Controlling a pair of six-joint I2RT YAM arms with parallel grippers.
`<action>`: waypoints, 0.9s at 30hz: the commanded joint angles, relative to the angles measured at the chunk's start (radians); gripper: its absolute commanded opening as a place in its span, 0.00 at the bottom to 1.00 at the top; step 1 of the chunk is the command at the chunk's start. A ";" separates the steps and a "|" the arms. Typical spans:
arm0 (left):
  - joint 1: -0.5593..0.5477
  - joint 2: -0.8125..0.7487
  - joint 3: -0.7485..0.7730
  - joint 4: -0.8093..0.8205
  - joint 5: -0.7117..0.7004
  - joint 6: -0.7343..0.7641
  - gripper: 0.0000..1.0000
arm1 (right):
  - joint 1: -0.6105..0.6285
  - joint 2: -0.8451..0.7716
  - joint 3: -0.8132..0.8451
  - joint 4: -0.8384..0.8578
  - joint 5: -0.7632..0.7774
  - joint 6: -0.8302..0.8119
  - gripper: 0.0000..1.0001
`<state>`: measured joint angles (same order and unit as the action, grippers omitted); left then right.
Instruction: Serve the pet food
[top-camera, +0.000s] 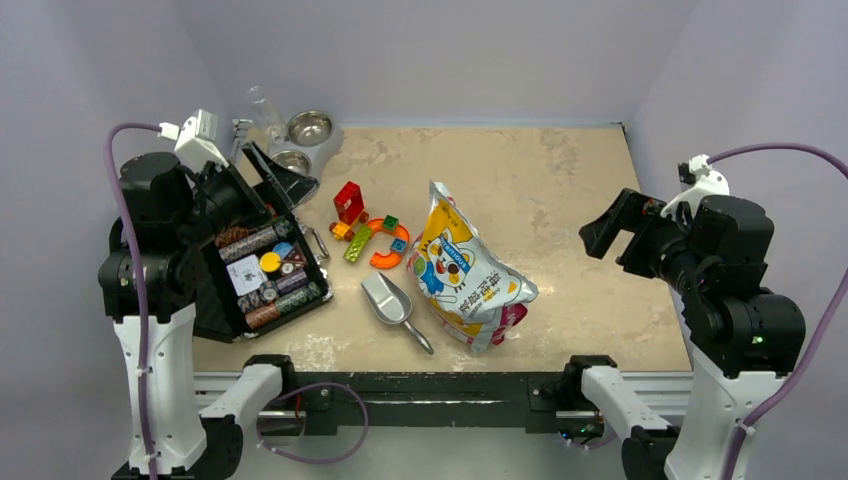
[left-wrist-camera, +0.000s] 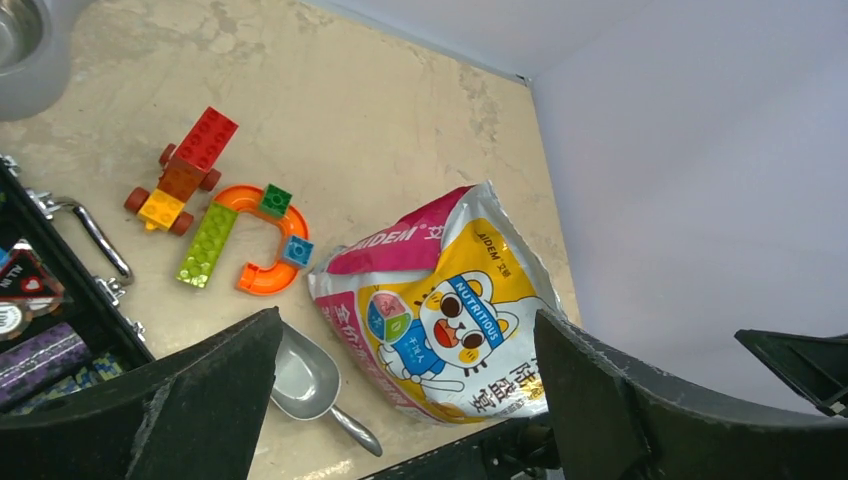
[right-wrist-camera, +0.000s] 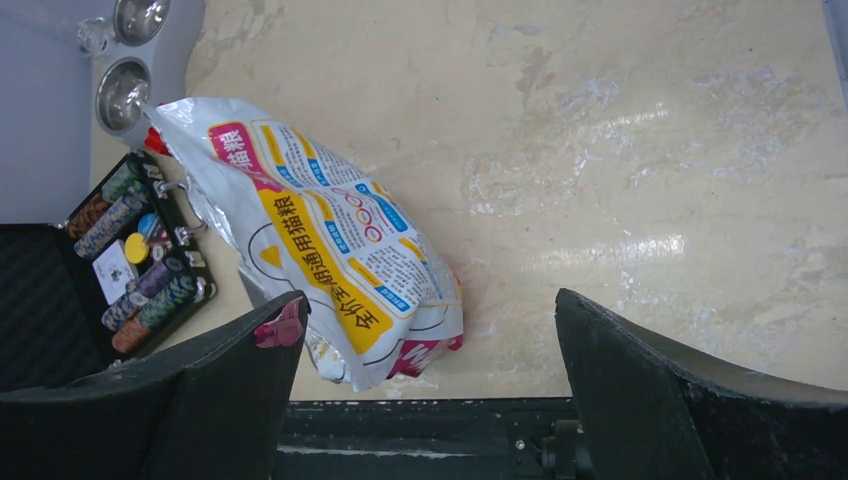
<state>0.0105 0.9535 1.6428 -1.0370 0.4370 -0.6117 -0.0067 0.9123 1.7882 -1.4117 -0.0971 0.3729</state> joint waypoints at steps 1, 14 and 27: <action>-0.001 0.032 -0.005 0.108 0.107 -0.086 0.99 | 0.000 -0.006 -0.015 0.087 -0.012 -0.013 0.99; -0.406 0.172 -0.171 0.246 0.159 -0.284 0.91 | 0.227 0.038 -0.331 0.368 -0.445 0.004 0.95; -0.664 0.357 -0.121 0.307 0.127 -0.366 0.60 | 0.400 0.057 -0.460 0.499 -0.376 0.067 0.69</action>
<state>-0.6079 1.2797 1.4696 -0.7753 0.5716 -0.9298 0.3836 0.9821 1.3598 -0.9771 -0.4812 0.4282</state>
